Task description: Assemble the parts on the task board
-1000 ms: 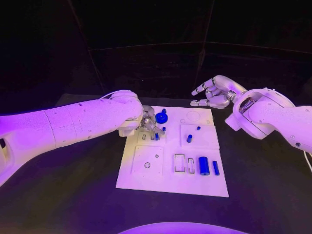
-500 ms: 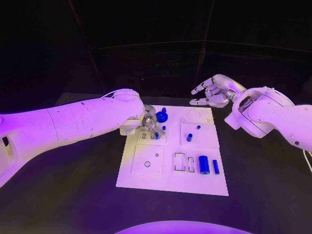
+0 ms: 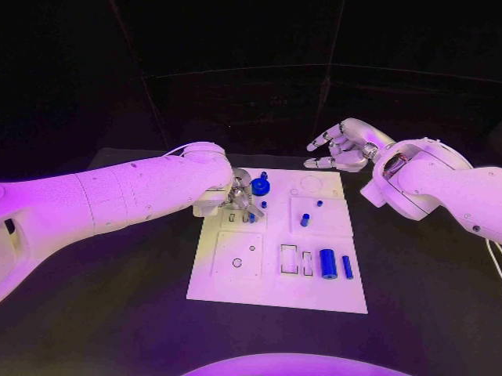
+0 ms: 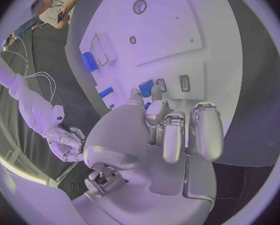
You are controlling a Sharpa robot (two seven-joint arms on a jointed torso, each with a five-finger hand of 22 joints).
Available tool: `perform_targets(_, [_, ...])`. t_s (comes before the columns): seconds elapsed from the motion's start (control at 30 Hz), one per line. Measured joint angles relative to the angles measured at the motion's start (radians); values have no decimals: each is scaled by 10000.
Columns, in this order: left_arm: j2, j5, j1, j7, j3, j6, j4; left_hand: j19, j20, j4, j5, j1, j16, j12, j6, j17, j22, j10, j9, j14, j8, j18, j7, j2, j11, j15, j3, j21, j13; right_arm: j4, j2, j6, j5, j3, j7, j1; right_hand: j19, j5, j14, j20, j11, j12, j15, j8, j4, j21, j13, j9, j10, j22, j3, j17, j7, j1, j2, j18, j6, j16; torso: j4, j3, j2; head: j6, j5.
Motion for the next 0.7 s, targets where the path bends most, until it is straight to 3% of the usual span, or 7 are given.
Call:
perform_targets(0.13, [0, -2, 0, -1, 0, 3, 2, 25, -25, -475, -1, 763, 0, 0, -110, 0, 33, -41, 70, -25, 0, -1, -76, 278, -41, -32, 491, 0, 4, -5, 5, 11, 0, 0, -5, 0, 0, 0, 0, 0, 0, 0, 0, 0, 0, 0, 0, 0, 0, 0, 0, 0, 0, 0, 0, 0, 0, 0, 0, 0, 2, -5, -4])
perform_targets(0.3, [-15, -1, 19, 0, 16, -11, 30, 36, -36, -886, 163, 1326, 0, -4, -251, 0, 54, -106, 51, 1, -128, 0, -109, 366, -74, -74, 1240, 0, -24, -9, 4, 22, 0, 0, -14, 0, 0, 0, 0, 0, 0, 0, 0, 0, 0, 0, 0, 0, 0, 0, 0, 0, 0, 0, 0, 1, 0, 0, 0, -3, 4, -5, -4])
perform_targets(0.47, [-74, 39, 20, 0, 17, -81, 86, 69, -69, -648, 350, 1746, 0, -131, -346, 0, 106, -126, 51, -35, -217, 0, -94, 295, -126, -109, 1542, 39, -78, -20, 0, 35, -1, 0, -24, -1, 0, 0, 0, 0, 0, 0, 0, 0, 0, 0, 1, -1, 0, 1, 0, 7, 0, 0, 0, 1, 0, 0, 0, -3, 4, -21, -24])
perform_targets(0.57, [-148, 89, 14, 0, 8, -156, 160, 68, -68, -9, 350, 1872, 0, -174, -394, 0, 124, -124, 183, -35, -254, 0, -73, 165, -125, -108, 2181, 39, -108, -33, 4, 48, -1, 0, -30, -1, 0, -1, 0, 0, 0, 0, 0, 0, 0, 0, 1, -1, 0, 1, 0, 8, 0, 0, 0, 0, 0, 0, 0, -2, 4, -22, -45])
perform_targets(0.63, [-221, 134, 2, 0, 4, -216, 230, 69, -68, 366, 350, 1657, 0, -218, -394, 0, 129, -122, 365, -35, -270, 0, -72, -335, -126, -108, 2943, 39, -127, -42, 8, 54, -2, 0, -33, -1, 0, 0, 0, 0, 0, 0, 0, 0, 0, 0, 1, -1, 0, 1, 0, 7, 0, 0, 0, 1, 0, 0, 1, -1, 4, -21, -54])
perform_targets(0.67, [-263, 163, -1, 0, 3, -246, 272, 69, -68, 280, 350, 1421, 0, -217, -395, 0, 130, -101, 383, -35, -270, 0, -66, -620, -147, -109, 3637, 39, -44, -45, 9, 57, -2, 0, -35, -1, 0, 0, 0, 0, 0, 0, 0, 0, 0, 0, 1, -1, 0, 1, 0, 7, 0, 0, 0, 1, 0, 0, 5, 0, 2, -15, -55])
perform_targets(0.7, [-311, 197, -2, 0, 2, -279, 317, 68, -68, 158, 350, 986, 0, -217, -389, 0, 145, -66, 553, -35, -178, 0, -24, -1061, -178, -109, 4687, 39, -22, -49, 10, 60, -2, 0, -36, -1, 0, 16, 0, 0, 0, 0, 0, 0, 0, 0, 1, -1, 0, 0, 0, 7, 0, 0, 0, 0, 0, -35, 9, 2, 1, -14, -56])
